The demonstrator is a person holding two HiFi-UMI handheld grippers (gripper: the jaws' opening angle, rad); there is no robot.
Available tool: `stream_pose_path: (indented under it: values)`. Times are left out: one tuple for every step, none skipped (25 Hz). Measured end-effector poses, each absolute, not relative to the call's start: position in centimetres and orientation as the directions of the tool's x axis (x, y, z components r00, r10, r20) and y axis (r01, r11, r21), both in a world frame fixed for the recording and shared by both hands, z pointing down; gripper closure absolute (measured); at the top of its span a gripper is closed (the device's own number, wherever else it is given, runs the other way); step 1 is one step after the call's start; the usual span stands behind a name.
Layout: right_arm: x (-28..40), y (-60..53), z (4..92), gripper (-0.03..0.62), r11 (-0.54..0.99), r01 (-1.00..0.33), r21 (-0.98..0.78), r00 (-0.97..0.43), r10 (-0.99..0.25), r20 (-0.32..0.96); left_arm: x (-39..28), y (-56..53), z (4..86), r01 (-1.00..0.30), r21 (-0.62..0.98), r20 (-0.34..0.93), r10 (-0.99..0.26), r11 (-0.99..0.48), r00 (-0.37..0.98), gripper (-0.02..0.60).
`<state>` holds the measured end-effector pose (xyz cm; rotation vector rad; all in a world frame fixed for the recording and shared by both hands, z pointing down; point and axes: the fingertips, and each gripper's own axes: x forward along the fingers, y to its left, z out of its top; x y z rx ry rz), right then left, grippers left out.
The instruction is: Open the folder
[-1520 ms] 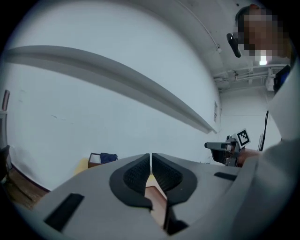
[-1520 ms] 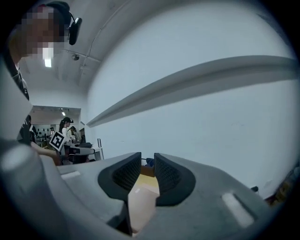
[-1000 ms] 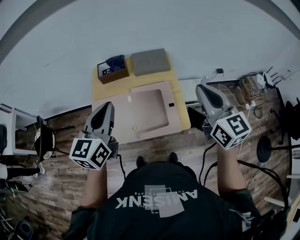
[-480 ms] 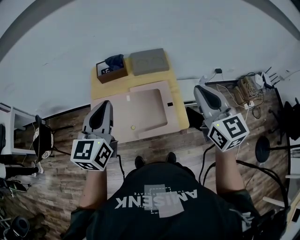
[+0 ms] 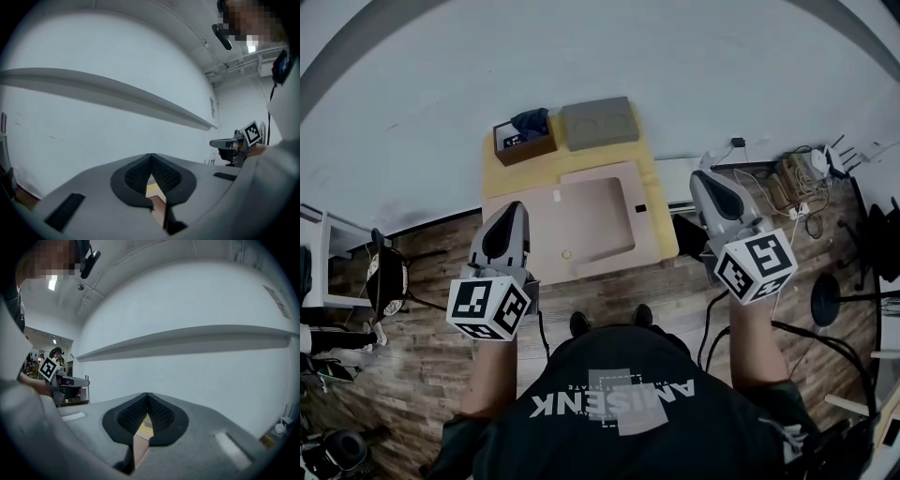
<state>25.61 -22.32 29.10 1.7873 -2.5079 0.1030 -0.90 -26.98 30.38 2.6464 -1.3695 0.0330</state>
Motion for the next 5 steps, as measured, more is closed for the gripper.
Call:
stream_pose_path:
  values:
    - [25.62, -22.34, 29.16, 0.589, 0.324, -0.946, -0.016, -0.324, -0.942, 0.09, -0.96, -27.01, 30.43, -0.814, 0.135, 0.093, -0.81, -0.565, 0.578, 0.581]
    - [25.62, -22.36, 29.22, 0.589, 0.322, -0.947, -0.012, -0.322, -0.942, 0.093, -1.0, -27.03, 30.48, -0.815, 0.137, 0.091, -0.812, -0.563, 0.577, 0.581]
    - [25.63, -22.37, 29.27, 0.589, 0.321, -0.947, -0.009, -0.321, -0.942, 0.096, -1.0, -27.03, 30.52, -0.815, 0.139, 0.09, -0.812, -0.563, 0.576, 0.581]
    - [25.64, -22.37, 29.32, 0.588, 0.32, -0.947, -0.007, -0.32, -0.942, 0.098, -0.99, -27.03, 30.56, -0.814, 0.141, 0.089, -0.812, -0.563, 0.577, 0.581]
    - [25.64, -22.37, 29.37, 0.589, 0.319, -0.948, -0.005, -0.318, -0.943, 0.1, -0.97, -27.01, 30.61, -0.813, 0.143, 0.089, -0.811, -0.564, 0.578, 0.581]
